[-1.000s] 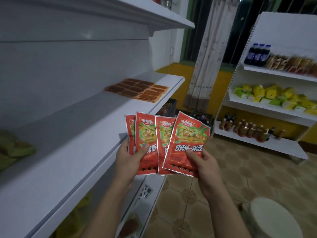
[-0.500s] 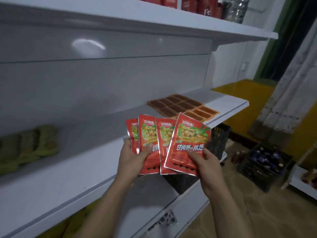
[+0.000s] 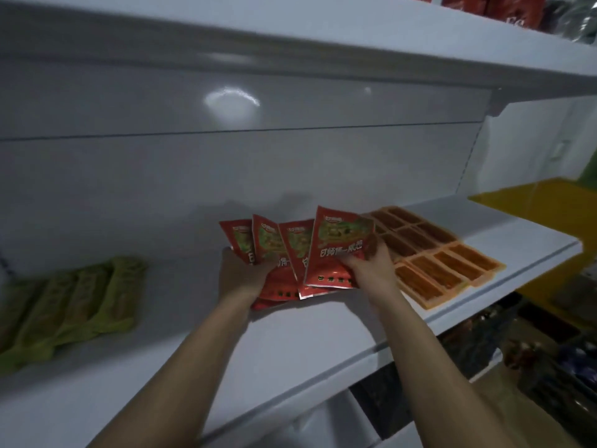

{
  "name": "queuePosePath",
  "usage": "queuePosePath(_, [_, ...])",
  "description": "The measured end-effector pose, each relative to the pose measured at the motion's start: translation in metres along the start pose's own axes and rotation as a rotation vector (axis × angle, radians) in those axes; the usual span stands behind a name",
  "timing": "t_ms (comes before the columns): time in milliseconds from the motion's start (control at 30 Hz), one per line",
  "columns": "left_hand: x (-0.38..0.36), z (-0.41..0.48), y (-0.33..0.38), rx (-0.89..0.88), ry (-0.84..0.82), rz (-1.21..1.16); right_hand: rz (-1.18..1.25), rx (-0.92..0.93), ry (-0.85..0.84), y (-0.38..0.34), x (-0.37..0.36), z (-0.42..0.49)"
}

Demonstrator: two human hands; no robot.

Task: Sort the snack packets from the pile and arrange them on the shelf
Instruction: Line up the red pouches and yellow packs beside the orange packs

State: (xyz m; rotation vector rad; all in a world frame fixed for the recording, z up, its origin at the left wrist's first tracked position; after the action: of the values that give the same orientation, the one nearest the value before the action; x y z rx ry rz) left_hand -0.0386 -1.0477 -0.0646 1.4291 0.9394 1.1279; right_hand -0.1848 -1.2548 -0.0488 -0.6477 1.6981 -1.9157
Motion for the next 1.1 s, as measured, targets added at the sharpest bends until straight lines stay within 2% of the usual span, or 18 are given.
queuePosePath(100, [0.006, 0.021, 0.0, 0.012, 0.098, 0.094, -0.13, 0.059, -0.035, 0.001, -0.013, 0.029])
queuePosePath(300, [0.02, 0.036, -0.012, 0.085, 0.259, 0.286, -0.415, 0.057, -0.289, 0.004, -0.05, 0.078])
queuePosePath(433, [0.027, 0.031, -0.005, 0.088, 0.297, 0.699, -0.522, 0.074, -0.346, 0.015, -0.061, 0.08])
queuePosePath(467, [0.026, 0.027, 0.002, 0.046, 0.325, 0.838, -0.521, 0.075, -0.372, 0.02, -0.064, 0.079])
queuePosePath(533, [0.009, 0.02, 0.019, -0.16, 0.345, 1.055, -0.526, 0.088, -0.409, 0.024, -0.069, 0.079])
queuePosePath(600, [-0.02, 0.014, 0.033, -0.332, 0.226, 1.154, -0.532, 0.109, -0.42, 0.025, -0.071, 0.079])
queuePosePath(667, [-0.049, 0.017, 0.032, -0.345, 0.051, 1.216, -0.543, 0.14, -0.398, 0.024, -0.07, 0.082])
queuePosePath(733, [-0.068, 0.022, 0.022, -0.318, -0.047, 1.282, -0.557, 0.158, -0.35, 0.022, -0.065, 0.088])
queuePosePath(833, [-0.077, 0.025, 0.005, -0.296, -0.077, 1.325, -0.666, 0.217, -0.304, 0.017, -0.055, 0.104])
queuePosePath(967, [-0.068, 0.028, 0.002, -0.305, -0.075, 1.307, -1.071, 0.241, -0.454, 0.009, -0.058, 0.122])
queuePosePath(1033, [-0.065, 0.027, 0.002, -0.304, -0.078, 1.307, -1.238, 0.243, -0.446, 0.006, -0.056, 0.121])
queuePosePath(1100, [-0.064, 0.027, 0.002, -0.29, -0.082, 1.3, -1.24, 0.31, -0.426, 0.011, -0.058, 0.111])
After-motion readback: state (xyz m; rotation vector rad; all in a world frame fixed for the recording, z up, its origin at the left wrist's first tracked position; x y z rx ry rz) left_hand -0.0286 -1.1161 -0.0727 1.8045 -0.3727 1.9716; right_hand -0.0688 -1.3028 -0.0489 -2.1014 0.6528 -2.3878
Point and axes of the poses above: each hand's wrist, its own z-axis towards the middle knuckle, its own x-axis out of the back of the hand, y = z × x, the point moved 7 cm from there along z, towards the middle knuckle, and after that the axes turned 1 degree about z, right-handed, at the moved point
